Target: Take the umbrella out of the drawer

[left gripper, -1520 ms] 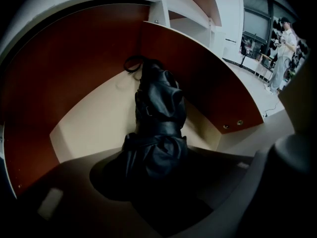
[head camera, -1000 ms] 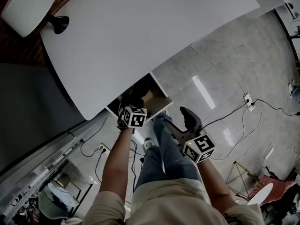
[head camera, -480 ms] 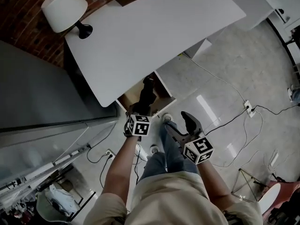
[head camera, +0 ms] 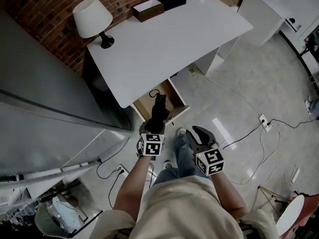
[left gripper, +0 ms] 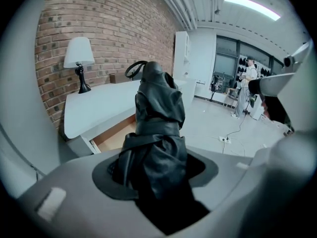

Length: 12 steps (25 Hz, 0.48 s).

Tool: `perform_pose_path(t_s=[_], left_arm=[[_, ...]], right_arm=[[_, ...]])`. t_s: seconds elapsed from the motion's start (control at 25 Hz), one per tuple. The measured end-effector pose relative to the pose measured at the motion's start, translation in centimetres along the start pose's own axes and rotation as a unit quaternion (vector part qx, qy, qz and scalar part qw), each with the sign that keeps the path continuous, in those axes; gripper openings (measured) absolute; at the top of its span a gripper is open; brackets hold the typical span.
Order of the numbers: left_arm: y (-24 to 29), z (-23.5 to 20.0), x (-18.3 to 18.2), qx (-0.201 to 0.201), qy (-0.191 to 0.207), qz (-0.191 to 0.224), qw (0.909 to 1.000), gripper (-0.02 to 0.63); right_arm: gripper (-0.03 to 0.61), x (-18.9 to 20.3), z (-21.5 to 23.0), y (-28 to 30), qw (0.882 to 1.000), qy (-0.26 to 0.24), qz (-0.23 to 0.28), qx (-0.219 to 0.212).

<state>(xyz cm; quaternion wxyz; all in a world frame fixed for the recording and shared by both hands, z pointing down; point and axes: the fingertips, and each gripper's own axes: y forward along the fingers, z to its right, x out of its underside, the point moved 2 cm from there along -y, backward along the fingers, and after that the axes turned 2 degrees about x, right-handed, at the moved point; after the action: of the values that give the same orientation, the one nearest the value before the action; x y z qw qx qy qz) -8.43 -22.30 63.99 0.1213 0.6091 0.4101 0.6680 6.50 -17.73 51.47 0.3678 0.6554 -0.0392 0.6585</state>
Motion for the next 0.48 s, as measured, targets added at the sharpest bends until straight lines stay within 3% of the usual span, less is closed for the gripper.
perform_pose_path(t_s=[0.16,0.48], left_arm=[[-3.8,0.9,0.1,0.002,-0.023,0.032,0.9992,0.256],[-11.3,2.6,0.8,0.013,-0.044,0.072,0.9963,0.256]], right_arm=[[0.054,-0.6,-1.8,-1.9,1.000,-0.020,0.014,0.008],[0.002,-1.4,-4.9,-5.2,0.998,-0.041,0.039,0.021]])
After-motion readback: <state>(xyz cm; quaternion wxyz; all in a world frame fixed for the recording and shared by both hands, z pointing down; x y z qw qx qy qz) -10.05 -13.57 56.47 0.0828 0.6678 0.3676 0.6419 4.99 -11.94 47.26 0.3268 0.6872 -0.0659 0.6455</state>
